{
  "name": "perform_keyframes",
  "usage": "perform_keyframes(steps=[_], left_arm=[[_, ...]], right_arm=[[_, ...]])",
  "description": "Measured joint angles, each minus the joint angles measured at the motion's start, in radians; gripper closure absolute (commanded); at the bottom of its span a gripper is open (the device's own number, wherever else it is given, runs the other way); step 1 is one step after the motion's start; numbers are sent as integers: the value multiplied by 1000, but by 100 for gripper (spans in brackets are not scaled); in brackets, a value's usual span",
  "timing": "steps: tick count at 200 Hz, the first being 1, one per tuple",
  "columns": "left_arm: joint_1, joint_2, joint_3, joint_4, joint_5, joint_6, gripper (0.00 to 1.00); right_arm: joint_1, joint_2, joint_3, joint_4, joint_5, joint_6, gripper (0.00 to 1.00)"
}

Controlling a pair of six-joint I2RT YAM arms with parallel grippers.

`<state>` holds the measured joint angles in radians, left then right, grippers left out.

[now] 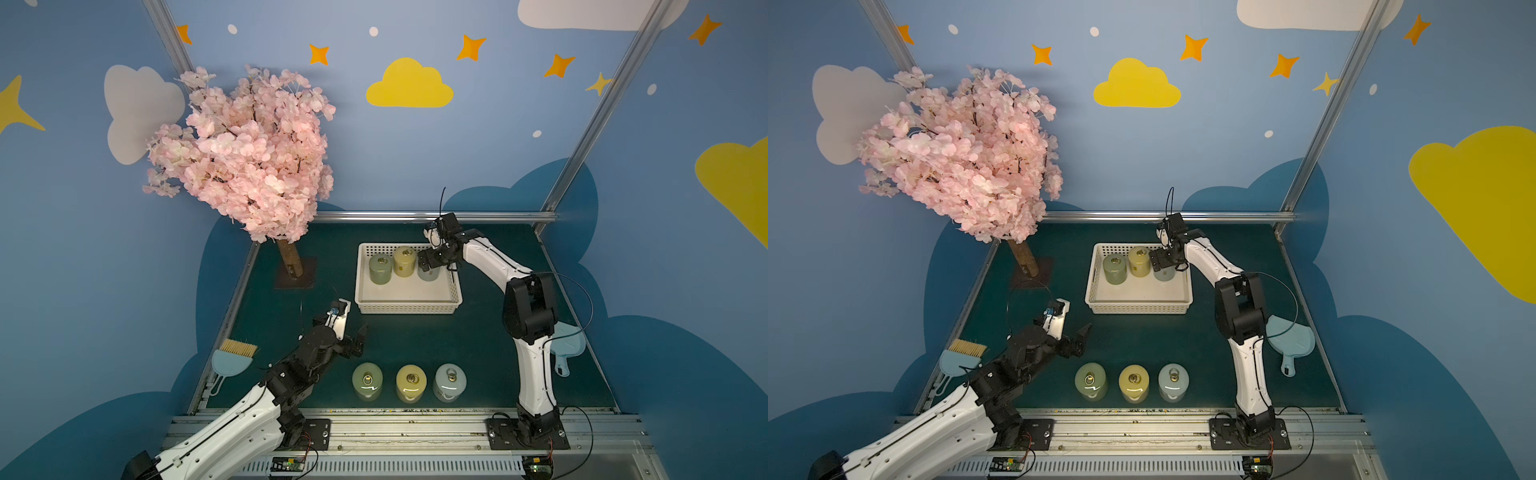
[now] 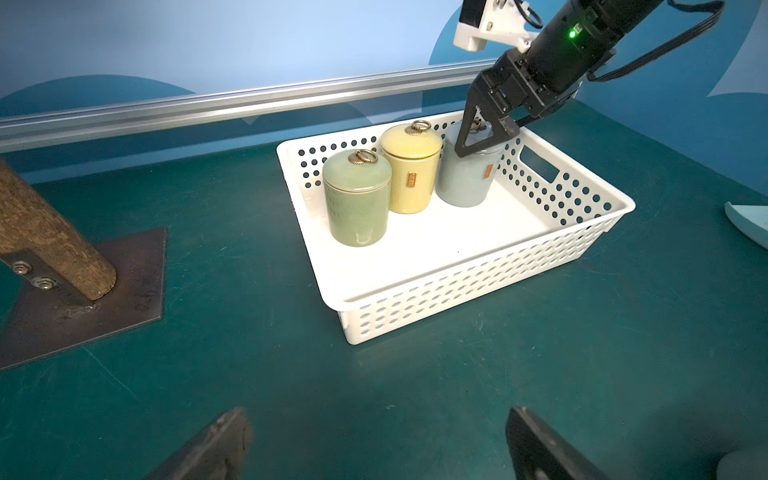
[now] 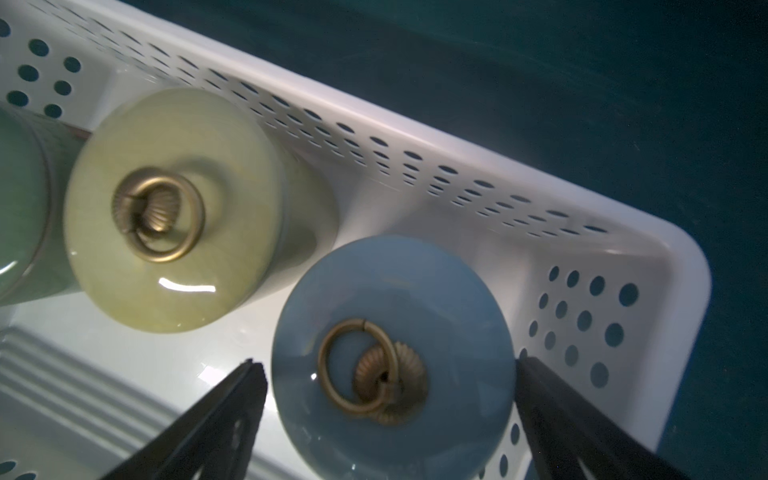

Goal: Take the tea canister out of the basket
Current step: Pick up the tea canister from the basket.

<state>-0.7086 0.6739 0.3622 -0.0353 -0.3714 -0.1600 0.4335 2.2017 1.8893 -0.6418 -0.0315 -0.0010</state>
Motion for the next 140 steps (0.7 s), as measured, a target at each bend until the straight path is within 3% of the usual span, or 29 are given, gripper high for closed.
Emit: perform_keyframes(steps=[89, 140], left_arm=[[0, 1, 0, 1, 0, 0, 0], [0, 0, 0, 1, 0, 0, 0]], right_arm=[[0, 48, 41, -6, 3, -1, 8], [0, 48, 41, -9, 4, -5, 32]])
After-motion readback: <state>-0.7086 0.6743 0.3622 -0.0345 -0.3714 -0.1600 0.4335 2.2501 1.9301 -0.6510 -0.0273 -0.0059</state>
